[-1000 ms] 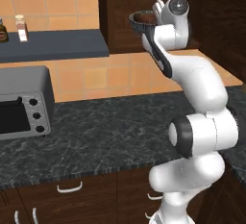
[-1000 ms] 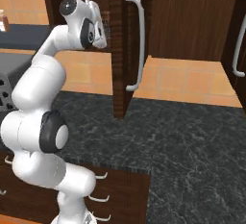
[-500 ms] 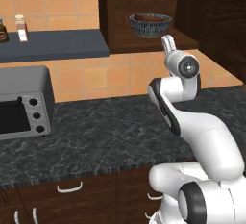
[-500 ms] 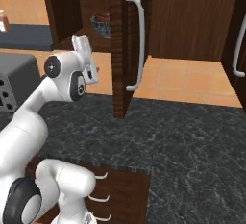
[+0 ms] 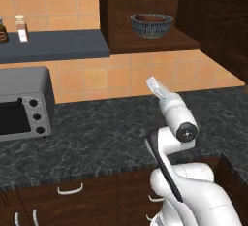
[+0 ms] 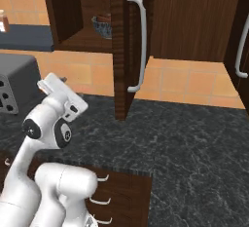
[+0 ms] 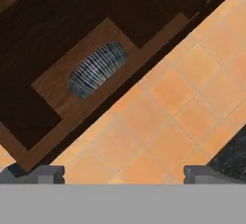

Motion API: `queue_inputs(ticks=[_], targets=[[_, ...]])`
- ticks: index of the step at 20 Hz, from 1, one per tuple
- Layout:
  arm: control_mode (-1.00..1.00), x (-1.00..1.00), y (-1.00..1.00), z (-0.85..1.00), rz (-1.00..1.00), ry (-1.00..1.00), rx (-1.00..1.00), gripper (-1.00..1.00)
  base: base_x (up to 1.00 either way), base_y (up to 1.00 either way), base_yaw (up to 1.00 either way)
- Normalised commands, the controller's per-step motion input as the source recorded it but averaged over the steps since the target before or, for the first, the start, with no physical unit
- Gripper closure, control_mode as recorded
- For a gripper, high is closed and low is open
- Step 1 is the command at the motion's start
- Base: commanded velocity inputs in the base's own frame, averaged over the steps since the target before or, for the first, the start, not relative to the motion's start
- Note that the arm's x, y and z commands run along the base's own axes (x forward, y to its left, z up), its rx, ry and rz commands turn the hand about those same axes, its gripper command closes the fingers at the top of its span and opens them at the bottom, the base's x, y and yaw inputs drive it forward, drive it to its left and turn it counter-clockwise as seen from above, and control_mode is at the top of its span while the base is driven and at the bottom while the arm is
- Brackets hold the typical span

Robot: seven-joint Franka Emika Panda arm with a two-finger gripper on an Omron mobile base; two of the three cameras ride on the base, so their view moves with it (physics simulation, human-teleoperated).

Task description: Pick up the bowls on the counter and stack them on top of one another in the open cabinet. Place the smaller bowl on top of the larger bowl.

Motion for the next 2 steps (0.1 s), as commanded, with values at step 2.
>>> queue_inputs(ticks=[2], targets=[[-1.00,-0.15,0.45,-1.00,0.13,0.02,-0.89,-1.00,0.00,0.00,0.00]])
